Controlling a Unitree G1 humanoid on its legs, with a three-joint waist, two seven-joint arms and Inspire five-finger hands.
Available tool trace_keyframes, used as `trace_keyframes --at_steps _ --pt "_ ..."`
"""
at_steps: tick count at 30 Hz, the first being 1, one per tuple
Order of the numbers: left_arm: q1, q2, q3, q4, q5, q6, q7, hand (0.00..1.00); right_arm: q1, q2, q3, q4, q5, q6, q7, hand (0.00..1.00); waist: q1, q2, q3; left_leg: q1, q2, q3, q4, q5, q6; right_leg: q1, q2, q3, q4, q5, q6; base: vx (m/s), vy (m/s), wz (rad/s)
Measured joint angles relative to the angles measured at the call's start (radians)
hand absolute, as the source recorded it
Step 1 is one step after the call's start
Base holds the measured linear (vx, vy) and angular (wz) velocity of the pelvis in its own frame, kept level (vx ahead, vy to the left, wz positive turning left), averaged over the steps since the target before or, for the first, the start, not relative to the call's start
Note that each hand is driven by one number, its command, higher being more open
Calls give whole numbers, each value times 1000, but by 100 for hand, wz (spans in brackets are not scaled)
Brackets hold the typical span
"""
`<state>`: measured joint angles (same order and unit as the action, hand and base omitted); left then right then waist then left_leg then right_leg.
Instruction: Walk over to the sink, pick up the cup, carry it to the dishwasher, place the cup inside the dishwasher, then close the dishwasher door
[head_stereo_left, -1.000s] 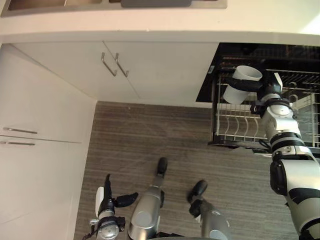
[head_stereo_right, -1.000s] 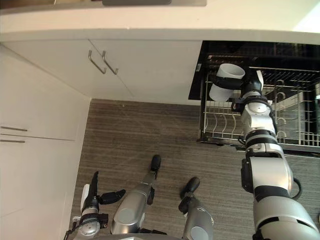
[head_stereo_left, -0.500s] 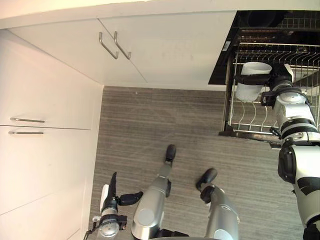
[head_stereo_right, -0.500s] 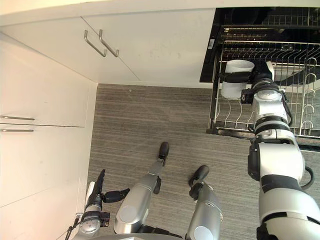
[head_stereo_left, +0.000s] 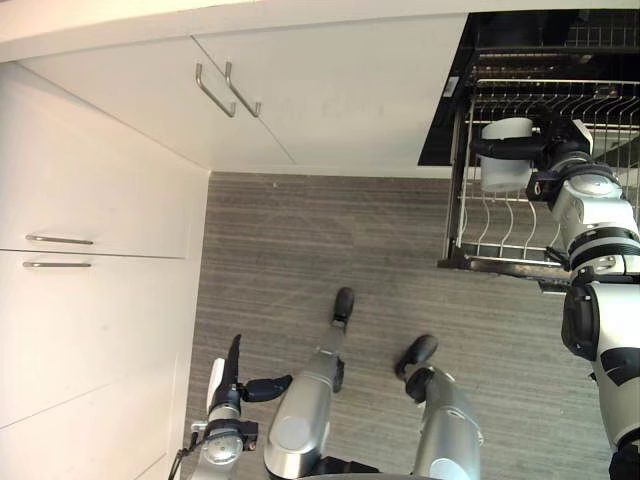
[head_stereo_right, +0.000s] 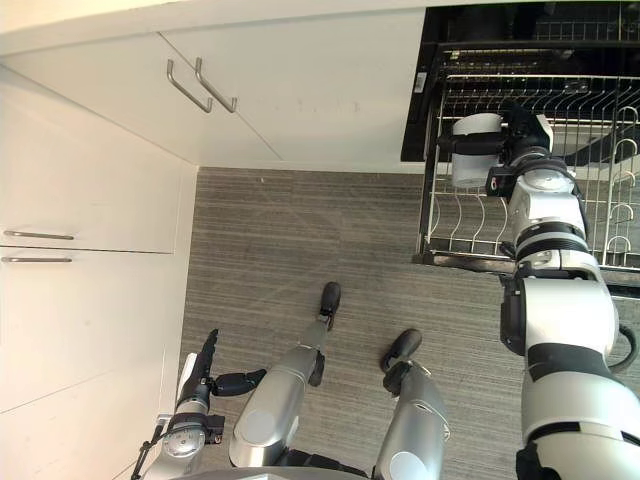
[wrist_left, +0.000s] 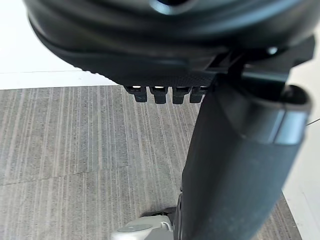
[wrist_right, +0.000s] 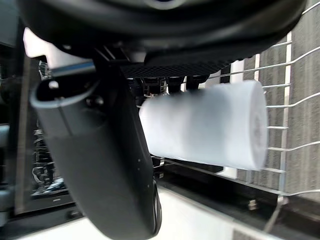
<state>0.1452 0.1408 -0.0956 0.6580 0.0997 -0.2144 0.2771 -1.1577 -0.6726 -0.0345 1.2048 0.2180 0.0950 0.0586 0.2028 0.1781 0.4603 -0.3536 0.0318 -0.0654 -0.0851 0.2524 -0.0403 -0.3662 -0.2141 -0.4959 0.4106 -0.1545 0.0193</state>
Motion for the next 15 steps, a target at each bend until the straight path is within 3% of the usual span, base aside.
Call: trace_keyframes --at_steps 8,13,15 --pt "1 0 2 7 19 3 4 100 -5 -2 -8 -70 76 -29 64 100 -6 -7 2 54 20 4 -2 -5 -6 68 29 -2 -43 14 -2 -18 -56 -4" --pt "5 -6 11 44 49 -3 26 100 185 0 -55 -233 127 -37 99 100 -24 -22 -5 102 22 0 -3 -11 -6 137 40 -13 -80 23 4 30 -48 4" --pt "19 -20 39 69 59 -9 44 100 316 30 -117 -380 170 -61 105 100 -33 -39 -19 123 21 0 -3 -15 -10 166 45 -15 -104 30 8 17 -18 1"
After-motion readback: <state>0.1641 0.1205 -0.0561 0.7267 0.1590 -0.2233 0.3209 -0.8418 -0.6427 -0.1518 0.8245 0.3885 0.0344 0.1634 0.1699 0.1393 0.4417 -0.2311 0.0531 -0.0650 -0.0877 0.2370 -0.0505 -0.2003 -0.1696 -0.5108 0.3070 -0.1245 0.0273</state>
